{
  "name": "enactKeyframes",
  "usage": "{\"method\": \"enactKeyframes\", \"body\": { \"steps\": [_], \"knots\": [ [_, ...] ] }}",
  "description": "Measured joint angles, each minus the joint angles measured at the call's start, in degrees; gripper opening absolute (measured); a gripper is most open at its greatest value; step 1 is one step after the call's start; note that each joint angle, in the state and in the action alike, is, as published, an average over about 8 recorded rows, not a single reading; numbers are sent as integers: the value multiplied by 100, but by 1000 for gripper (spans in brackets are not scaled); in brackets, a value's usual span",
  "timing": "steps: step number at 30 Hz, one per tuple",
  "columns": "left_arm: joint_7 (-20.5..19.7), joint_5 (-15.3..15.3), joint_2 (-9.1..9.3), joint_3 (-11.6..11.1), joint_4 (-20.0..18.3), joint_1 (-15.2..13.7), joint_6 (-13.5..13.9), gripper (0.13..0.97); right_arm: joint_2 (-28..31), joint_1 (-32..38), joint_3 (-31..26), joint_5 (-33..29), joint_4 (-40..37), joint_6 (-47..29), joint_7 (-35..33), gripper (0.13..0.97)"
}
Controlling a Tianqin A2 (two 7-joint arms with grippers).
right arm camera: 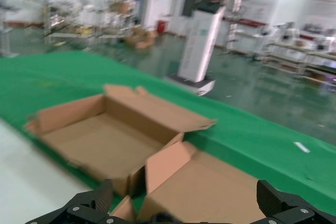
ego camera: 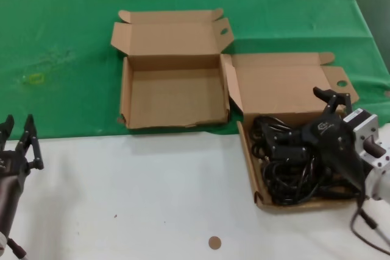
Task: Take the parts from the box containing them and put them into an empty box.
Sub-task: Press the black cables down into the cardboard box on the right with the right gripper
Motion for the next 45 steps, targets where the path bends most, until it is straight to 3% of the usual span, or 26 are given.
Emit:
{"method": "enactKeyframes", "body": {
  "steps": [4,13,24,34,45],
  "knots": [
    [0,0,0,0,0,0,0,271,517,214,-282,-70,-18,-361,171,966],
    [0,0,0,0,0,0,0,171,1255,649,-343,-710,-232,-1681,462,966],
    [0,0,0,0,0,0,0,147,1629,1072,-26,-1335,-374,-3306,287,966],
    [0,0,0,0,0,0,0,144,1824,1420,152,-1653,-406,-4750,-421,965],
    [0,0,0,0,0,0,0,144,1516,2130,54,-2420,-809,-5692,-827,957]
  ]
}}
